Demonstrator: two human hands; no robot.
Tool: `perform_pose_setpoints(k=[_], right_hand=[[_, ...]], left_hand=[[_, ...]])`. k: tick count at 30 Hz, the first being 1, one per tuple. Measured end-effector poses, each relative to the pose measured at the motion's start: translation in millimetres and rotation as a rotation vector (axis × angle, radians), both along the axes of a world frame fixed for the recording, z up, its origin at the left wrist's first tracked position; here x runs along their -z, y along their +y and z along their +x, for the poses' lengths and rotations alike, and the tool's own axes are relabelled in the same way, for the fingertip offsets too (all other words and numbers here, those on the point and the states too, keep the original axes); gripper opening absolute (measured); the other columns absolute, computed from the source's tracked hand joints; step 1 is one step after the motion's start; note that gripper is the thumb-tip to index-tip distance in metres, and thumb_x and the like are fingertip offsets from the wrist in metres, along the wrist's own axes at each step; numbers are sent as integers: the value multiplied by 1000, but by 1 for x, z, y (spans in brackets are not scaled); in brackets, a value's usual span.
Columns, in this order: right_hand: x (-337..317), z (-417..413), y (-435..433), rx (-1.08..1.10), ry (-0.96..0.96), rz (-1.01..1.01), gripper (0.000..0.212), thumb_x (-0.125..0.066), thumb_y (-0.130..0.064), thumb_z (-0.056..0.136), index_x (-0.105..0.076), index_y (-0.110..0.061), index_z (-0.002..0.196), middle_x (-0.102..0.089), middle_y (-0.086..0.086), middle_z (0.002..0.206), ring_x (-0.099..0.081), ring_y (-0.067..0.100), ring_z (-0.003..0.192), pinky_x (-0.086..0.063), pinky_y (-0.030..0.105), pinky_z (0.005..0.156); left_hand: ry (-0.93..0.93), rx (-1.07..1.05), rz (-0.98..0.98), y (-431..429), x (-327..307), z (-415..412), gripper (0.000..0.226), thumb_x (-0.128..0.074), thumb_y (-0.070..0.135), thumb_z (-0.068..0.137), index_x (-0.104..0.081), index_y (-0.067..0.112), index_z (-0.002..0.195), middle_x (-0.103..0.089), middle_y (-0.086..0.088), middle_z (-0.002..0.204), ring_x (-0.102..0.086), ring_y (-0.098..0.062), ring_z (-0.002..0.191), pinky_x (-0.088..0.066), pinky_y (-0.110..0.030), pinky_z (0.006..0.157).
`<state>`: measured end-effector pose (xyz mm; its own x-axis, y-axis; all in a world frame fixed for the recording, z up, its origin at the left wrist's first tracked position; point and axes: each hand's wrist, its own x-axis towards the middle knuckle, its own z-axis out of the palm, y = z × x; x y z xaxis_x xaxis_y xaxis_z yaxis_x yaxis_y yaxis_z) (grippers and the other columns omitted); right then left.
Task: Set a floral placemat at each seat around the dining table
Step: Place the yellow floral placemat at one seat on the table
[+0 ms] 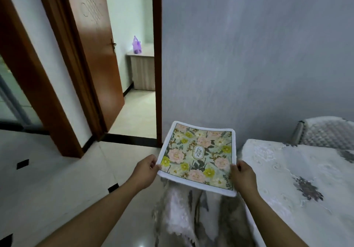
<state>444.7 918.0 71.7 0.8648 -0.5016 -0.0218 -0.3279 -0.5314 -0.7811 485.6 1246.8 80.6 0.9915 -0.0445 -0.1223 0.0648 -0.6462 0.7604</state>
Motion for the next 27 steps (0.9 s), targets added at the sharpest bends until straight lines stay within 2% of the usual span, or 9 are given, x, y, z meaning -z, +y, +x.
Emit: perform_pose_setpoints(k=[4,7,11,14,17,20,23,27], right_hand=[[3,26,27,187,-14,45,21,-51,-21,95,-55,-18,74,-62,2,73,-61,23,70,-40,26,54],[4,28,41,365,-4,51,28,-53,-22,95,-51,-10,70,-59,7,66,-57,21,63,-37,28,52],[10,9,38,596,6,103,33,-53,-24,95,-45,-5,69,-54,14,65,-52,25,60,-32,32,52],[17,-12,25,785,-8,146,33,-53,-25,95,-43,-11,67,-53,10,65,-53,24,61,-33,33,52],[34,-28,1,936,-35,179,32,-54,-25,94,-47,-7,70,-56,10,66,-56,25,62,-35,32,52],[56,-36,-32,1044,-38,195,34,-55,-26,94,-46,-4,70,-55,16,65,-55,31,63,-35,35,55],[78,-37,-60,1132,-10,165,37,-56,-26,93,-42,-10,63,-49,7,59,-49,24,57,-33,35,54],[103,-35,-93,1205,57,160,37,-56,-28,93,-43,-13,63,-51,7,59,-49,23,57,-35,35,54]], left_hand=[[-9,194,-29,11,8,97,9,-59,26,93,-59,26,85,-63,8,85,-59,-9,78,-43,-26,60],[-5,358,4,1,6,160,11,-59,27,93,-59,23,83,-62,8,79,-59,-13,74,-41,-26,57],[4,593,54,-51,3,210,14,-59,31,93,-59,21,85,-65,5,82,-61,-13,75,-45,-27,60],[-28,781,50,-113,1,228,16,-61,29,92,-56,25,78,-64,6,78,-59,-13,73,-42,-28,59],[-20,920,39,-181,7,238,16,-63,27,91,-57,25,77,-64,4,77,-59,-16,73,-42,-29,61],[-17,1029,37,-244,22,245,15,-62,29,92,-59,20,81,-65,-2,82,-60,-20,77,-42,-31,63],[-31,1132,47,-302,38,252,14,-61,24,92,-59,21,79,-65,2,80,-59,-15,73,-43,-27,61],[-10,1246,99,-379,67,263,13,-61,21,92,-58,17,80,-63,-5,75,-59,-24,65,-50,-36,60]])
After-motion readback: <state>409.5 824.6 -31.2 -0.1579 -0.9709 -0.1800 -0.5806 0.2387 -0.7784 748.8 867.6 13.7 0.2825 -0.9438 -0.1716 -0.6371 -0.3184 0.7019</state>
